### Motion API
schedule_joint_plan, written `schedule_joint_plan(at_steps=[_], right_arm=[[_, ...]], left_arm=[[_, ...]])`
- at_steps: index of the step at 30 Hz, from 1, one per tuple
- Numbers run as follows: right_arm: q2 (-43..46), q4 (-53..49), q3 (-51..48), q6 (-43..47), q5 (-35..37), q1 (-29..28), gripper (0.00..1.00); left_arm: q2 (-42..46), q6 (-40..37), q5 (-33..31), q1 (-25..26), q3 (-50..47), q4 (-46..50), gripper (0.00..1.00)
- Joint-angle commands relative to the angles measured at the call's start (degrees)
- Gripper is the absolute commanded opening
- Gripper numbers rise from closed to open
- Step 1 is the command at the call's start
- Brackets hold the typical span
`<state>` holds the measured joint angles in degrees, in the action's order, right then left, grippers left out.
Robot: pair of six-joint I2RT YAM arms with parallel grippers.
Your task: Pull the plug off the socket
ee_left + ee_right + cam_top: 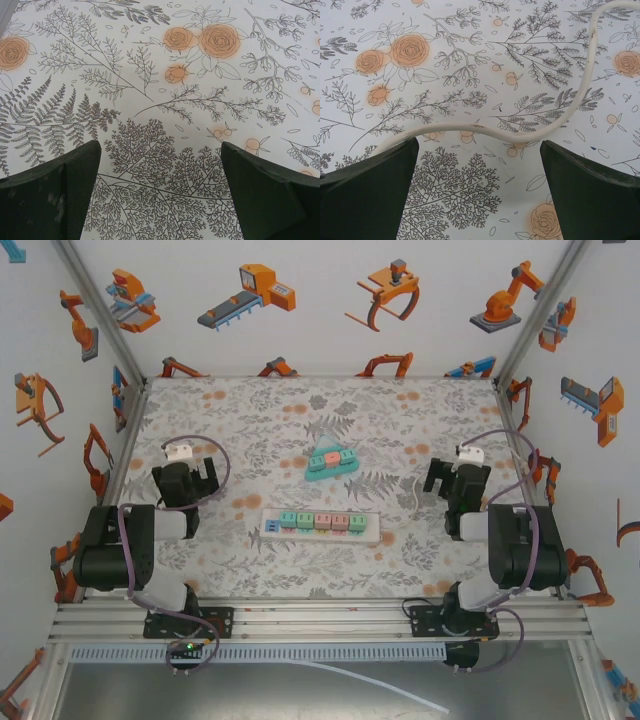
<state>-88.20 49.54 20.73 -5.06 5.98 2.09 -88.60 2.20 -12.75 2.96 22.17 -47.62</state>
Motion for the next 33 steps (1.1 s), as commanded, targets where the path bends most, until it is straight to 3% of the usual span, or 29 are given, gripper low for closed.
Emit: schedule_joint_plan(at_steps=[1,23,28,33], right_arm=[[-0.2,1.2,1.1,0.7,-0.5,-0.3,0.99],[1.4,1.2,0.3,1.5,-3.3,-0.3,0.99],[10.0,-3.1,-1.5,1.1,-2.2,-0.3,0.99],[26.5,-18.3,0.0,-3.4,-6.3,-0.4,0.99]], left_arm=[[0.2,1.0,0.6,-0.1,0.5,-1.5,0.97],[0.3,1.0,0.6,-0.1,0.5,-1.4,0.97],[0.4,0.6,0.6,0.2,0.2,-2.0,0.97],[5.9,-1.5,-4.2,3.1,-1.4,-1.4,0.97]])
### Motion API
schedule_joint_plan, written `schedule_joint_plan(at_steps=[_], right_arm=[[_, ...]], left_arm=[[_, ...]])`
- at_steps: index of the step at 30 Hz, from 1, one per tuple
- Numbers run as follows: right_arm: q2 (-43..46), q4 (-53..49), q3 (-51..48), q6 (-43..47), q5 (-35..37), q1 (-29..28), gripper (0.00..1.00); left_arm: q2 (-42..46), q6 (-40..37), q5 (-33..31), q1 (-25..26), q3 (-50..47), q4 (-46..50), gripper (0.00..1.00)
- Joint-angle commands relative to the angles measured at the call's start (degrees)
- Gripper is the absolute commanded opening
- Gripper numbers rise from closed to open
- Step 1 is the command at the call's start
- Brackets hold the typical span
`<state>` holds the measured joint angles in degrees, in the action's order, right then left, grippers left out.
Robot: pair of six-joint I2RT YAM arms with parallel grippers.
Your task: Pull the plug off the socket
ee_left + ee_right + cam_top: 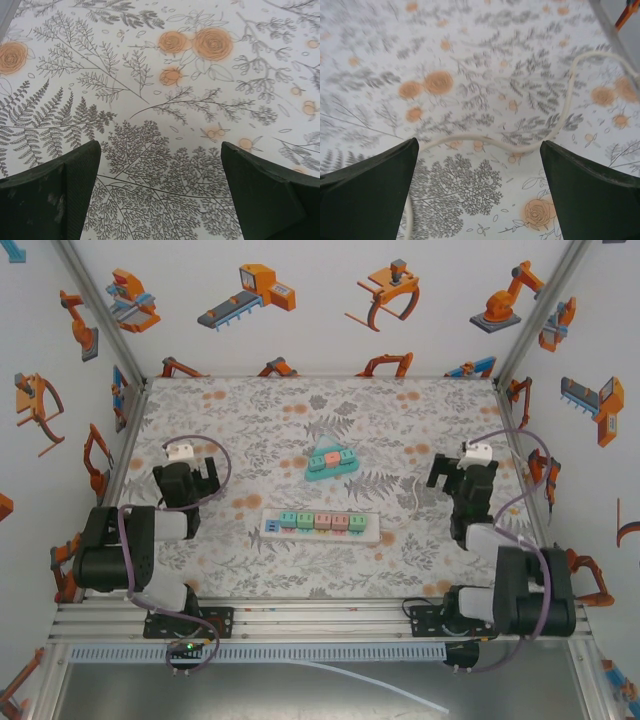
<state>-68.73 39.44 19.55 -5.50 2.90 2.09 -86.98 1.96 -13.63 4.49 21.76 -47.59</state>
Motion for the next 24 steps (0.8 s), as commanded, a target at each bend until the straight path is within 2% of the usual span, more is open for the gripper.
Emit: schedule_joint_plan(at_steps=[1,3,6,8,11,14,17,20,24], right_arm=[[10.4,-10.6,1.7,-3.3,-6.2,-0.5,0.99],[15.7,-14.6,2.7,-3.8,-11.7,-1.0,0.99],[21.5,-18.9,3.7,-2.4,-18.4,-3.8,0.99],[24.2,-22.0,4.9,1.1,-21.7,-6.9,0.99],[25.4,-27.8,7.7,7.3,-25.0,-12.3,0.99],[23.7,-32.1,10.0,14.9,-28.6,-17.9,0.97],[20.4,-33.4,11.2,20.8,-33.2,-21.8,0.96],[15.4,-35.1,13.0,26.2,-36.2,-25.6,0.95],[8.8,-43.1,16.6,37.5,-38.2,-30.9,0.95]], left_arm=[[7.9,-1.8,-5.6,3.0,-0.7,2.2,0.97],[14.9,-1.4,-7.5,5.3,1.0,12.1,0.97],[25.5,8.1,-7.8,7.7,5.5,29.1,0.97],[30.9,16.7,-5.0,8.6,8.9,38.7,0.97],[34.5,24.4,2.8,9.9,13.8,47.7,0.97],[34.7,28.0,12.7,13.2,18.5,54.5,0.97],[32.5,28.1,19.8,18.5,22.5,59.9,0.97],[28.3,26.1,23.3,23.2,25.8,64.8,0.97],[23.1,23.9,23.1,26.8,26.9,68.4,0.97]])
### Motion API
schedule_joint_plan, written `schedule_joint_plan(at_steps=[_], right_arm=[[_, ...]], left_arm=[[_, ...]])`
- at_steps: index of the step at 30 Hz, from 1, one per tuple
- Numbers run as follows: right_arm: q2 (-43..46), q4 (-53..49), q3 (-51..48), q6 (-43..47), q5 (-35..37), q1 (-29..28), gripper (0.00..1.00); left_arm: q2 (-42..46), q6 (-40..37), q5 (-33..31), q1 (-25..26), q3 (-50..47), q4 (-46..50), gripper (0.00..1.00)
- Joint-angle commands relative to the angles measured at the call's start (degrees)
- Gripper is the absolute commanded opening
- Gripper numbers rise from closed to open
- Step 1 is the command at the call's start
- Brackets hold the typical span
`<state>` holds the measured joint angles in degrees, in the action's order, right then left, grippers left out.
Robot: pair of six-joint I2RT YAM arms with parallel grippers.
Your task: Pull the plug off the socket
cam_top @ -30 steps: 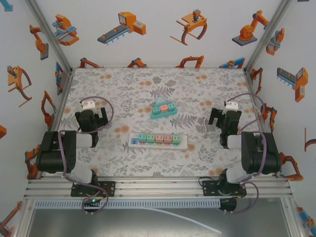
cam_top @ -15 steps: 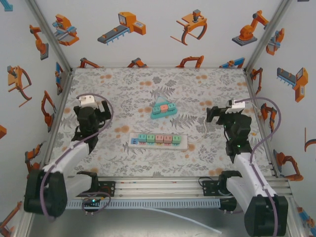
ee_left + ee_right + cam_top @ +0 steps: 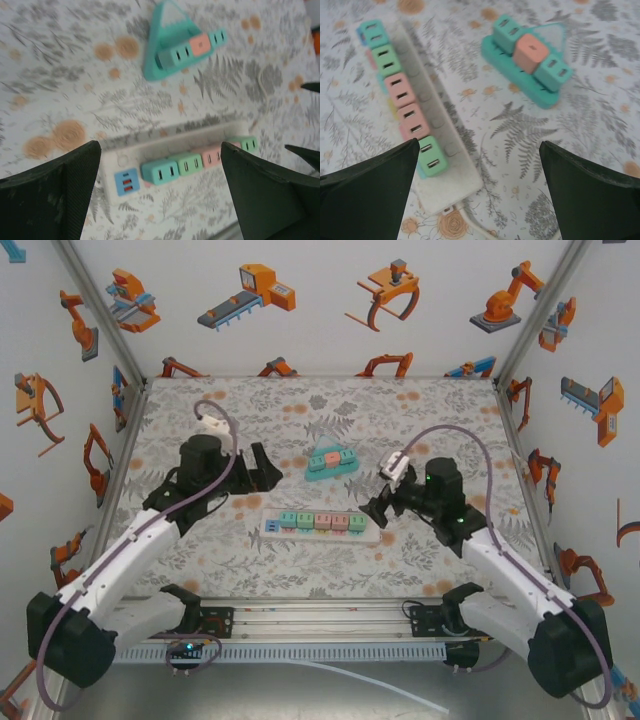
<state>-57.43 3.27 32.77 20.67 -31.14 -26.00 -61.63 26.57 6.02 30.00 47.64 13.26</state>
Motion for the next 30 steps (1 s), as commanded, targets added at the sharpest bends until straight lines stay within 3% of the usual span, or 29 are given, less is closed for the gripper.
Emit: schedule_joint_plan(at_steps=[1,7,11,21,26,30], right_arm=[[-3.9,-8.7,3.9,14.3,-3.4,-3.9,0.95],[-8.2,-9.3,3.3,17.8,-2.4,-6.4,0.91],[-11.3,-9.0,3.6,19.0,-2.6,-7.2,0.82],[-18.0,-10.6,6.2,22.6,-2.5,-8.4,0.56],[-20.6,-12.2,7.9,23.7,-3.4,-8.4,0.48],[-21.7,-14.3,9.2,25.6,-4.2,-8.4,0.44]], left_arm=[[-3.7,-0.8,3.6,1.5,1.0,8.2,0.97],[-9.4,-0.5,4.4,1.7,-0.5,9.1,0.97],[-9.8,1.5,1.3,1.6,-2.4,7.6,1.0],[-11.7,4.3,-3.5,0.6,-5.5,8.0,0.83],[-14.7,5.2,-5.5,0.7,-5.0,10.3,0.77],[-16.7,8.0,-9.9,1.0,-4.2,12.8,0.65]])
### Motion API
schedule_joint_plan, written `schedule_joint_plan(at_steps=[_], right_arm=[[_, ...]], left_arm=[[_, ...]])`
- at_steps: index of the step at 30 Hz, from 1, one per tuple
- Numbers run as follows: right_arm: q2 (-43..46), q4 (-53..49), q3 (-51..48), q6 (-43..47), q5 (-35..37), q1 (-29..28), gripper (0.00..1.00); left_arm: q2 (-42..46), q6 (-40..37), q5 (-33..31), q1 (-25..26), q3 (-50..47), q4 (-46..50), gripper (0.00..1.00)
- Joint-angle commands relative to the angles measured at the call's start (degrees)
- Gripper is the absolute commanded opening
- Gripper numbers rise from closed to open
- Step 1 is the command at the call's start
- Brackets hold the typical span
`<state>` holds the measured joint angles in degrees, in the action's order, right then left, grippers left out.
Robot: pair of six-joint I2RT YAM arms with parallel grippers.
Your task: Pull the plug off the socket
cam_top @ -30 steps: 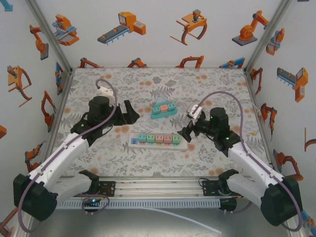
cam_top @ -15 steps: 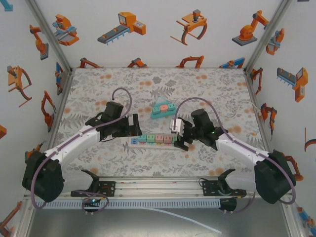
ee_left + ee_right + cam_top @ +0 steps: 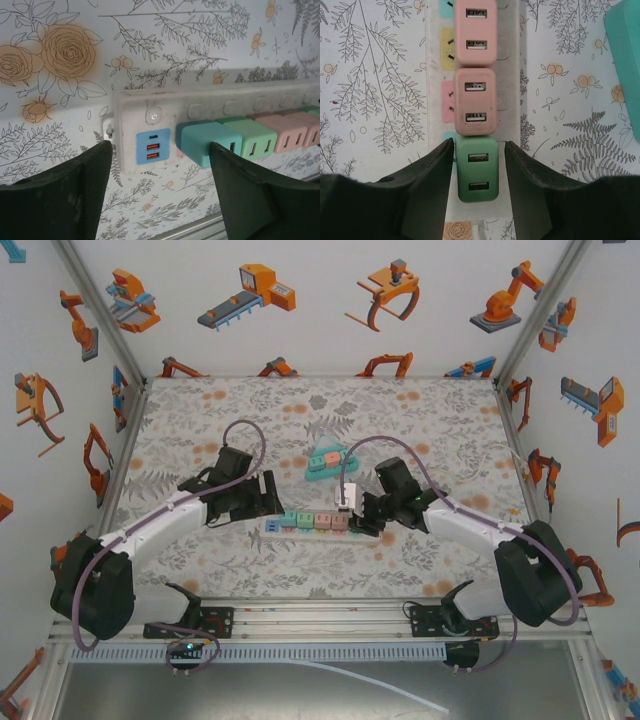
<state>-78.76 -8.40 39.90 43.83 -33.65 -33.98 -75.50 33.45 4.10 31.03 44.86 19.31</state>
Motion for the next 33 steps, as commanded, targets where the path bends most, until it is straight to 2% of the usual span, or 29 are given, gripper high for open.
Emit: schedule_joint_plan(at_steps=[1,4,6,10,13,15,18,21,23,29,33], right_arm=[[-0.7,-3.7,2.6,3.1,-1.8,-0.4,0.41],[-1.2,-5.3,3.4,4.1,-1.7,-0.4,0.33],[-1.5,-5.4,3.5,4.3,-1.6,-0.4,0.31],[-1.9,-5.4,3.5,4.3,-2.2,-0.4,0.26],[-1.9,-5.5,3.7,4.3,-2.6,-0.4,0.23],[-1.9,-5.5,3.8,4.3,-2.7,-0.4,0.22],[-1.9,-5.7,4.0,4.4,-2.8,-0.4,0.22],[-2.0,-6.3,4.2,4.3,-2.6,-0.4,0.22],[-2.0,-6.5,4.3,4.3,-2.6,-0.4,0.22],[-1.8,-6.9,5.2,4.2,-4.0,-0.4,0.21],[-1.1,-7.7,6.2,4.2,-4.7,-0.4,0.2]], left_arm=[[-1.9,1.4,-8.1,0.1,-2.3,5.7,0.63],[1.4,2.0,-7.6,0.2,-4.6,2.7,0.59],[3.4,2.1,-7.7,0.2,-5.2,2.0,0.59],[10.3,1.9,-4.3,0.1,-9.5,-4.4,0.75],[14.3,2.6,-4.7,0.1,-11.3,-5.8,0.77],[16.0,3.3,-6.6,0.0,-12.0,-5.0,0.73],[18.1,4.6,-8.8,-0.2,-13.2,-4.3,0.6],[20.4,5.2,-7.3,-0.4,-15.7,-7.7,0.54],[19.9,5.2,-6.3,-0.5,-16.1,-8.2,0.54],[9.3,5.9,-3.4,-0.4,-13.4,-6.3,0.52],[5.8,6.5,-1.9,-0.1,-12.5,-6.5,0.49]])
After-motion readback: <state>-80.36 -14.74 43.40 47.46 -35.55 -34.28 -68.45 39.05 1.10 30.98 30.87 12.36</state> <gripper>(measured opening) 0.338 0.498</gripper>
